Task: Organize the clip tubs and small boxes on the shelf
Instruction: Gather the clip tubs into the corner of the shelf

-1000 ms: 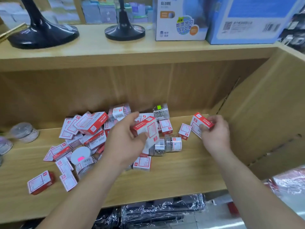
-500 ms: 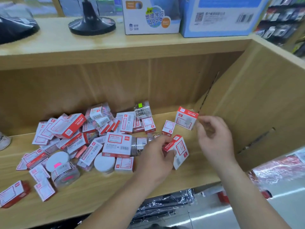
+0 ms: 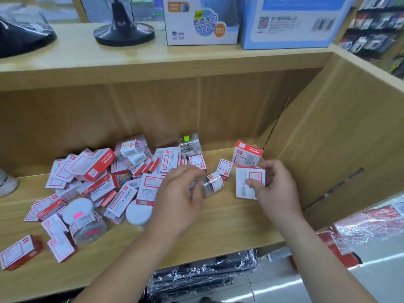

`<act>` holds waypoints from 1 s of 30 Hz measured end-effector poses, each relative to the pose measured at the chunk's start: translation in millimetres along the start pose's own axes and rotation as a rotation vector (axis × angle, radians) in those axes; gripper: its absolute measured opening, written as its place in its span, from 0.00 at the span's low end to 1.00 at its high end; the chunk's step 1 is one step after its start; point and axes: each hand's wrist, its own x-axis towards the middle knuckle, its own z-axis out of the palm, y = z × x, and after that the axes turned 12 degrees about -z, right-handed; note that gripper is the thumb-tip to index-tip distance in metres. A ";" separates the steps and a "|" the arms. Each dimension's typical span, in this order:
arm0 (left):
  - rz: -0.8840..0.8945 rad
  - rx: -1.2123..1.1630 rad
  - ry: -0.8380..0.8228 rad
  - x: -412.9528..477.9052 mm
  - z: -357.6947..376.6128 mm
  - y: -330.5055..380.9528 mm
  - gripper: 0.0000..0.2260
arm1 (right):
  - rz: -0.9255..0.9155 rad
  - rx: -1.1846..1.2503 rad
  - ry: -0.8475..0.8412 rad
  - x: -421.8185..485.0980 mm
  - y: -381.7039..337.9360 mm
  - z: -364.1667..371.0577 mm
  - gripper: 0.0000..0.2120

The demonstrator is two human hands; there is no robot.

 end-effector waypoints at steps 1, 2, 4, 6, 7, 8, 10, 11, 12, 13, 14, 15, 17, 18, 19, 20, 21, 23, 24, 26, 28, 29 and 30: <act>0.025 0.073 0.036 1.2 -8.4 -4.7 0.11 | -0.035 -0.023 0.028 3.6 -2.8 0.8 0.18; 0.050 0.144 0.050 2.3 -15.0 -9.4 0.11 | -0.069 -0.055 0.048 6.8 -4.9 2.6 0.18; 0.085 0.287 0.009 4.3 -23.6 -18.7 0.13 | -0.127 -0.142 0.073 10.3 -6.0 7.1 0.17; 0.103 0.407 -0.083 4.7 -27.7 -28.1 0.17 | -0.176 -0.278 0.096 11.3 -2.7 13.2 0.16; 0.102 0.446 -0.132 3.9 -28.3 -32.0 0.19 | -0.182 -0.335 0.102 11.0 -1.0 15.7 0.17; 0.099 0.470 -0.167 3.1 -28.2 -35.2 0.21 | -0.180 -0.366 0.106 10.8 -0.7 17.4 0.17; 0.097 0.494 -0.195 1.7 -27.2 -38.9 0.23 | -0.188 -0.411 0.126 10.0 -3.9 18.4 0.17; 0.096 0.497 -0.192 2.0 -26.5 -39.8 0.24 | -0.219 -0.441 0.150 8.7 -6.6 18.1 0.17; 0.091 0.500 -0.185 2.9 -26.1 -40.1 0.25 | -0.272 -0.461 0.174 6.3 -10.3 18.3 0.16; 0.087 0.510 -0.175 3.9 -25.6 -39.9 0.27 | -0.342 -0.454 0.186 3.0 -15.0 19.2 0.15; 0.088 0.527 -0.167 5.2 -24.7 -39.6 0.28 | -0.417 -0.414 0.169 -0.3 -20.5 21.4 0.14; 0.091 0.549 -0.165 6.5 -23.7 -39.2 0.29 | -0.485 -0.351 0.114 -3.5 -26.5 25.1 0.14; 0.094 0.587 -0.174 8.4 -21.1 -38.7 0.30 | -0.568 -0.273 -0.075 -7.7 -37.7 36.6 0.18; 0.094 0.595 -0.184 8.4 -19.6 -38.8 0.30 | -0.594 -0.283 -0.171 -8.4 -41.3 43.3 0.21; 0.094 0.591 -0.192 8.4 -18.6 -39.0 0.30 | -0.616 -0.321 -0.248 -7.8 -43.3 49.7 0.24; 0.094 0.574 -0.195 8.2 -18.6 -39.5 0.29 | -0.632 -0.376 -0.302 -6.7 -43.6 55.0 0.26; 0.093 0.549 -0.192 8.4 -19.1 -39.9 0.29 | -0.642 -0.435 -0.343 -5.1 -42.2 58.7 0.27; 0.086 0.478 -0.158 9.8 -23.1 -38.5 0.27 | -0.663 -0.542 -0.423 0.7 -37.3 60.7 0.33; 0.078 0.433 -0.130 11.5 -26.2 -36.6 0.27 | -0.685 -0.579 -0.459 4.5 -34.0 60.6 0.33; 0.046 0.355 -0.065 17.7 -33.0 -30.5 0.27 | -0.732 -0.629 -0.473 11.2 -30.4 59.4 0.28; -0.007 0.317 -0.014 25.6 -40.0 -24.3 0.26 | -0.740 -0.648 -0.453 14.4 -32.3 56.0 0.23; -0.029 0.307 0.007 29.0 -43.2 -22.8 0.26 | -0.715 -0.630 -0.438 15.4 -34.8 52.9 0.22; -0.049 0.299 0.024 31.7 -46.5 -22.6 0.26 | -0.665 -0.582 -0.417 16.0 -39.4 49.7 0.21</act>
